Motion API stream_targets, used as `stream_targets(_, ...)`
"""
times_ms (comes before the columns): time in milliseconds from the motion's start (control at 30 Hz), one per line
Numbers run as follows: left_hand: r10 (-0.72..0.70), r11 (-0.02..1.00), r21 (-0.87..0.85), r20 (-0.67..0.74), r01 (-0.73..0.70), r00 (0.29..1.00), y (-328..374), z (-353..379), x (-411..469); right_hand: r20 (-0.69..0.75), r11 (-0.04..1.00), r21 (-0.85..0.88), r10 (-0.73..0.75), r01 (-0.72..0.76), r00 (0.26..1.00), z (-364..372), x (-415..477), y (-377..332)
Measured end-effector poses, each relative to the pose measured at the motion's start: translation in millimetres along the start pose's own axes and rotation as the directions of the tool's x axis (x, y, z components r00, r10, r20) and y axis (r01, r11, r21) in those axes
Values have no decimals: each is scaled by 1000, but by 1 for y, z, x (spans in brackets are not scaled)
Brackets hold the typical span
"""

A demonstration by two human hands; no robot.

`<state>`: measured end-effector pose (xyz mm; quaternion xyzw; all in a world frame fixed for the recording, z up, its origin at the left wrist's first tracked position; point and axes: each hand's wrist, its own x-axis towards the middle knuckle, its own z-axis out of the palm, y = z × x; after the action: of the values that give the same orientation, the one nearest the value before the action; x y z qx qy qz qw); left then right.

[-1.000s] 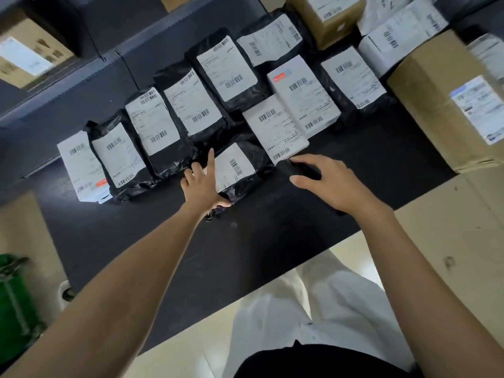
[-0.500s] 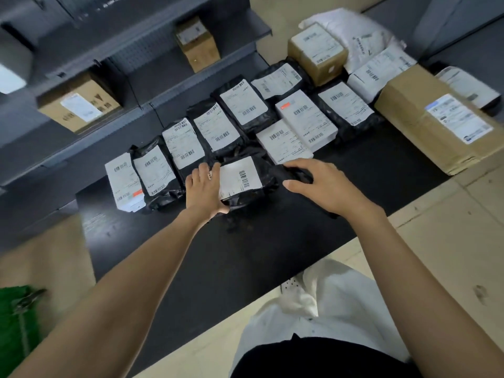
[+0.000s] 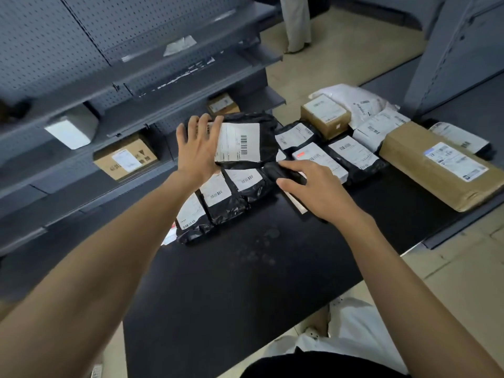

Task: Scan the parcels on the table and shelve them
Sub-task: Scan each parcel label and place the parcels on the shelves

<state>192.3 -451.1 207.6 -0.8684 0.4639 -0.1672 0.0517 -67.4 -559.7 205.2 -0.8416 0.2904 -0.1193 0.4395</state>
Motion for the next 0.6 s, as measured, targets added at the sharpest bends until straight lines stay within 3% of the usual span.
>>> stream_targets(267,-6,1000,4,33,6,999,-16,5,-6,64,997,72,36,-40,997,11,-7,-18)
stream_targets(600,-22,998,-55,56,25,998,-26,21,-8,86,997,19,68,-70,994,9,-12,-36)
